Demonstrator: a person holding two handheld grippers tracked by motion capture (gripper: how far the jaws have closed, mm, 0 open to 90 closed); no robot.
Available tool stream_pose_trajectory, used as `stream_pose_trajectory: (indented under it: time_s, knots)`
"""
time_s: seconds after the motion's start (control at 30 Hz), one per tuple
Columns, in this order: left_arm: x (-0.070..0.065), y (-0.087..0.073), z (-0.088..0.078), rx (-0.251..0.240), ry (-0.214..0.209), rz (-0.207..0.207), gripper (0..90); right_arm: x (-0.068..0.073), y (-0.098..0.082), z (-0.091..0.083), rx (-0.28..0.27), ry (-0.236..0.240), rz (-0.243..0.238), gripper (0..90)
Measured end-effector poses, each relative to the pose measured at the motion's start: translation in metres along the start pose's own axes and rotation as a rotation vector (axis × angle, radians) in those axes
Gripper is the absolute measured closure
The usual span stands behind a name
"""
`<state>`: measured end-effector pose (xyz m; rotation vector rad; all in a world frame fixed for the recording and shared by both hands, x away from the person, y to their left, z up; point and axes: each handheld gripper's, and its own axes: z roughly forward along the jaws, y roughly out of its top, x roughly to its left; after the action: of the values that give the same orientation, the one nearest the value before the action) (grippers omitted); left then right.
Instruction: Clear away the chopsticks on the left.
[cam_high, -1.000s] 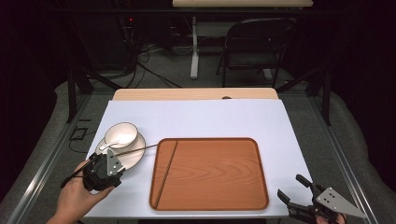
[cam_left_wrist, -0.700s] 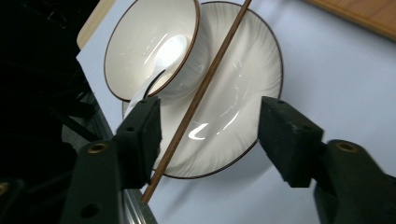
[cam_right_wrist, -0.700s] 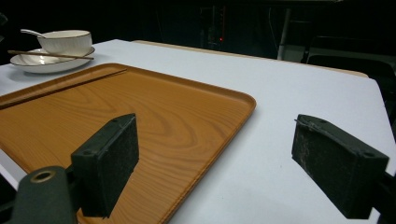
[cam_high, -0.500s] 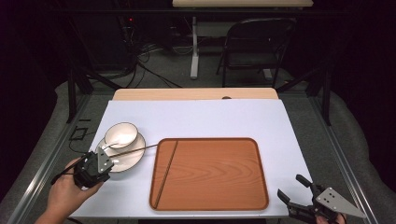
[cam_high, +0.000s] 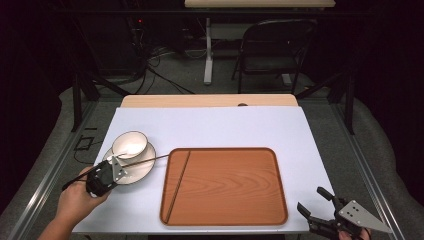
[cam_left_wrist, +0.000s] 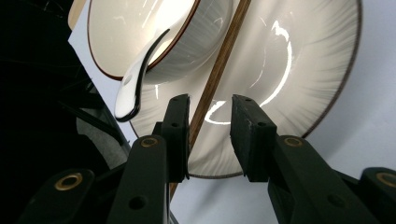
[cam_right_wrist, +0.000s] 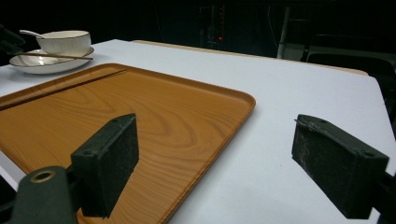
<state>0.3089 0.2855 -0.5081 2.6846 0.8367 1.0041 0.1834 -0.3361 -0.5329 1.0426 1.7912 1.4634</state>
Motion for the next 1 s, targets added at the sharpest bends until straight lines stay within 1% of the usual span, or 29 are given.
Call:
stream_pose_trajectory:
  time_s: [0.1, 0.27, 0.37, 0.57, 0.63, 0.73, 0.8, 1.0]
  knots:
    - [0.0, 0.002, 0.007, 0.009, 0.0, 0.004, 68.8, 0.0, 0.0, 0.0, 0.0, 0.0, 0.001, 14.4]
    - [-0.001, 0.005, 0.016, 0.031, 0.007, 0.023, 69.2, 0.0, 0.0, 0.0, 0.001, 0.002, 0.001, 14.4]
    - [-0.001, 0.006, 0.02, 0.046, 0.012, 0.039, 69.3, 0.0, 0.0, 0.0, 0.0, 0.002, 0.001, 14.4]
    - [0.0, 0.008, 0.027, 0.056, 0.019, 0.048, 70.1, 0.0, 0.0, 0.0, 0.001, 0.003, 0.001, 14.4]
    - [-0.001, 0.009, 0.029, 0.058, 0.024, 0.063, 71.7, 0.0, 0.0, 0.0, 0.003, 0.003, 0.003, 14.4]
    - [-0.003, 0.01, 0.031, 0.063, 0.021, 0.083, 72.7, 0.0, 0.0, 0.0, 0.001, 0.003, 0.001, 14.4]
    - [-0.005, 0.011, 0.031, 0.072, 0.021, 0.107, 74.5, 0.0, 0.0, 0.0, 0.002, 0.003, 0.002, 14.4]
    - [-0.006, 0.012, 0.032, 0.077, 0.021, 0.123, 76.5, 0.0, 0.0, 0.0, 0.003, 0.004, 0.003, 14.4]
